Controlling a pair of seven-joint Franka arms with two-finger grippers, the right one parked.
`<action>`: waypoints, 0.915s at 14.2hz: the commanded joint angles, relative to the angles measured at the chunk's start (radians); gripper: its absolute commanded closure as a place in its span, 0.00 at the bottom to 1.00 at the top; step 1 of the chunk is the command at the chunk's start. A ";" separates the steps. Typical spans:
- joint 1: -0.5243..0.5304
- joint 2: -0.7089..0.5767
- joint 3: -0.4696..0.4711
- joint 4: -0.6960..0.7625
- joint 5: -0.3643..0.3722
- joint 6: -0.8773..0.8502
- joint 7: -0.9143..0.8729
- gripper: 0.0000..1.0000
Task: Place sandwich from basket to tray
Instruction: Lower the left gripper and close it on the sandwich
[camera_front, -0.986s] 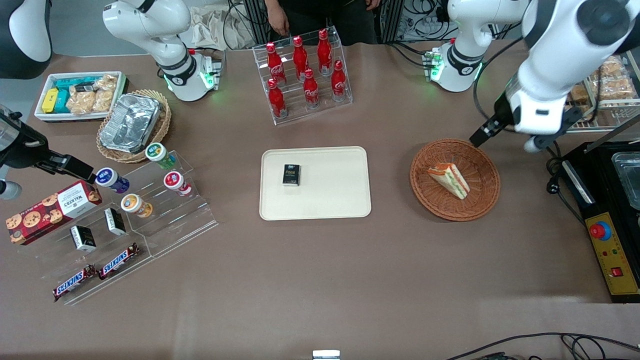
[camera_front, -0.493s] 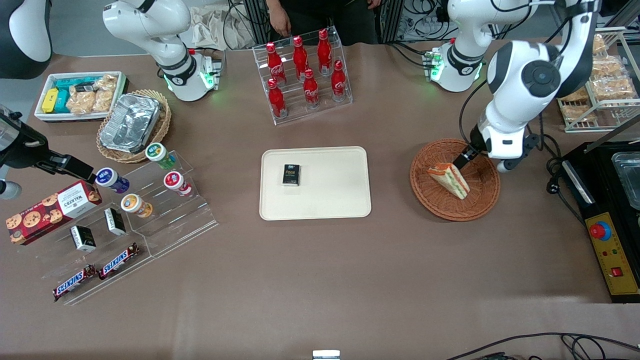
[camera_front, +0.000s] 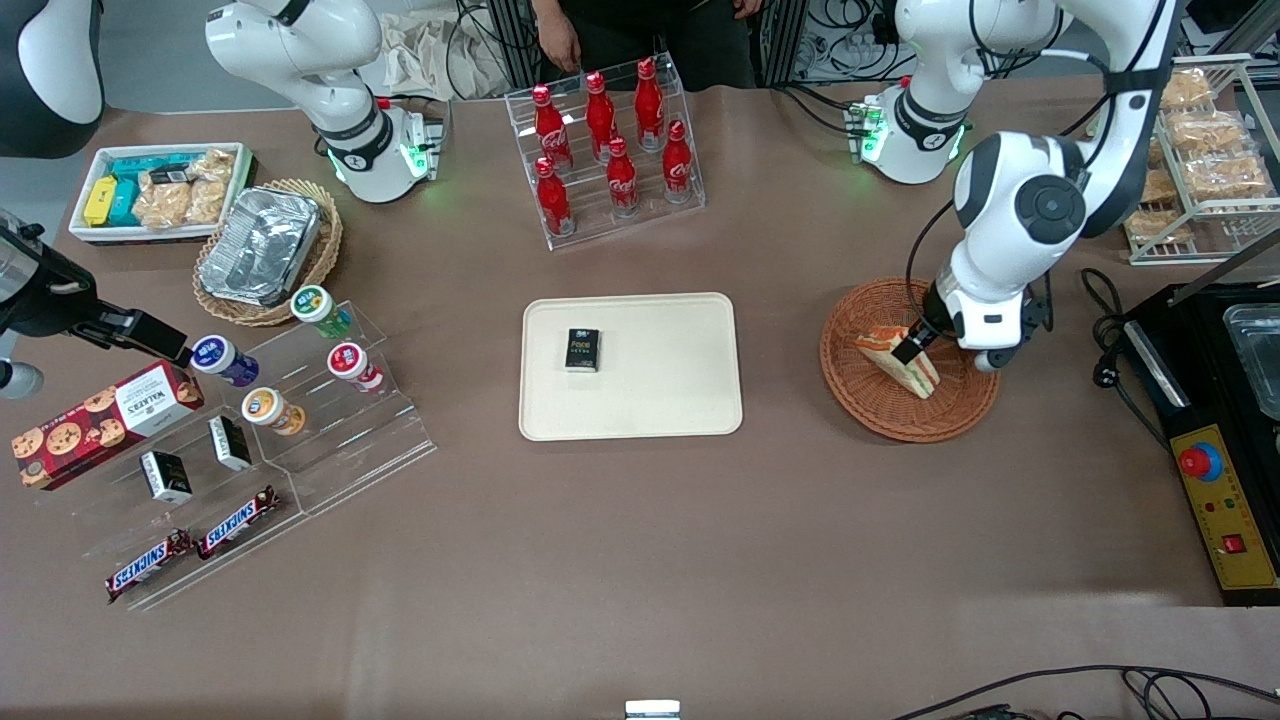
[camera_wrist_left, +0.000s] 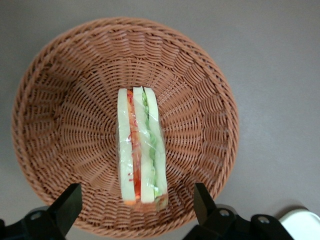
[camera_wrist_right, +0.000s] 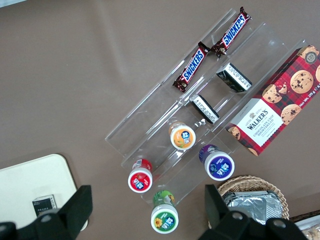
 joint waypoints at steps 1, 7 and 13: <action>-0.003 0.060 -0.001 -0.005 -0.011 0.078 -0.045 0.00; -0.039 0.130 0.002 -0.065 -0.006 0.227 -0.058 0.02; -0.030 0.135 0.005 -0.059 0.003 0.239 -0.053 1.00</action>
